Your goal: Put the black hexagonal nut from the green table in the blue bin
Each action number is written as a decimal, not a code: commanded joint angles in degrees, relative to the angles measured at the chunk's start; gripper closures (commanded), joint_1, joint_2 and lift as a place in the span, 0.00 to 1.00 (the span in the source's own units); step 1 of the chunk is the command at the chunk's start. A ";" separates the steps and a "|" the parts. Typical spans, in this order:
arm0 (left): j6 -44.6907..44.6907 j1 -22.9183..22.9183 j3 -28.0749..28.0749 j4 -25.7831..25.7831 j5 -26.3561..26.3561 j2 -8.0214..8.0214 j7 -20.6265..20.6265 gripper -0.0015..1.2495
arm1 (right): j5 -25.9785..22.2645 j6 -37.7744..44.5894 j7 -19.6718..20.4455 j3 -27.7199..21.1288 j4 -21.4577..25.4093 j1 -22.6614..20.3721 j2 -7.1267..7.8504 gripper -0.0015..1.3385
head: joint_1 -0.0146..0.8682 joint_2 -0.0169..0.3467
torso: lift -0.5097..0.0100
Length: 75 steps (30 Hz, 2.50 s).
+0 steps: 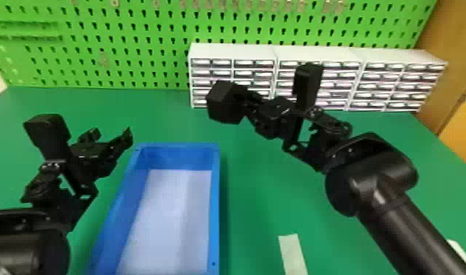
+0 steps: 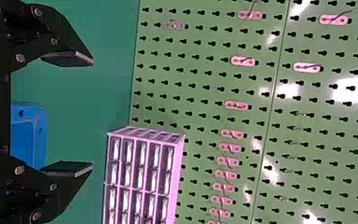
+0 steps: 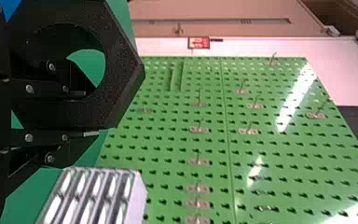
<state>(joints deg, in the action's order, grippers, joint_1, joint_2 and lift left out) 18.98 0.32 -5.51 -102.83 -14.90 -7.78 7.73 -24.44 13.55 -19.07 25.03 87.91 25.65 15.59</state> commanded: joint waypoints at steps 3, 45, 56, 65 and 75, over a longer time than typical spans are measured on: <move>0.00 -0.15 -0.12 0.00 -0.04 -0.04 0.00 0.37 | -2.20 3.68 0.00 3.97 2.27 0.19 1.28 0.77 | 0.80 0.07 | 0.79; 0.09 -0.15 -0.12 0.00 -0.04 0.05 0.00 0.37 | -8.87 9.83 2.37 16.89 5.96 1.07 3.48 0.77 | 0.80 0.07 | 0.79; 0.18 0.12 0.06 0.09 0.14 -0.04 0.00 0.37 | -9.67 10.01 2.37 17.95 5.34 2.12 3.48 0.76 | 0.80 0.07 | 0.79; 0.18 0.12 0.15 0.17 0.05 -0.04 0.00 0.37 | -10.54 10.45 2.46 18.03 4.90 2.21 3.48 0.49 | 0.80 0.07 | 0.79; 0.18 0.12 0.15 0.26 0.05 -0.04 0.00 0.37 | -10.72 10.54 2.46 17.95 4.90 2.39 3.48 0.47 | 0.80 0.07 | 0.79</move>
<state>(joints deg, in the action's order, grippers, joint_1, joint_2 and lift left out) 19.16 0.44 -5.36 -102.65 -14.85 -7.79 7.73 -35.07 24.03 -16.61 43.03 92.81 27.97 19.08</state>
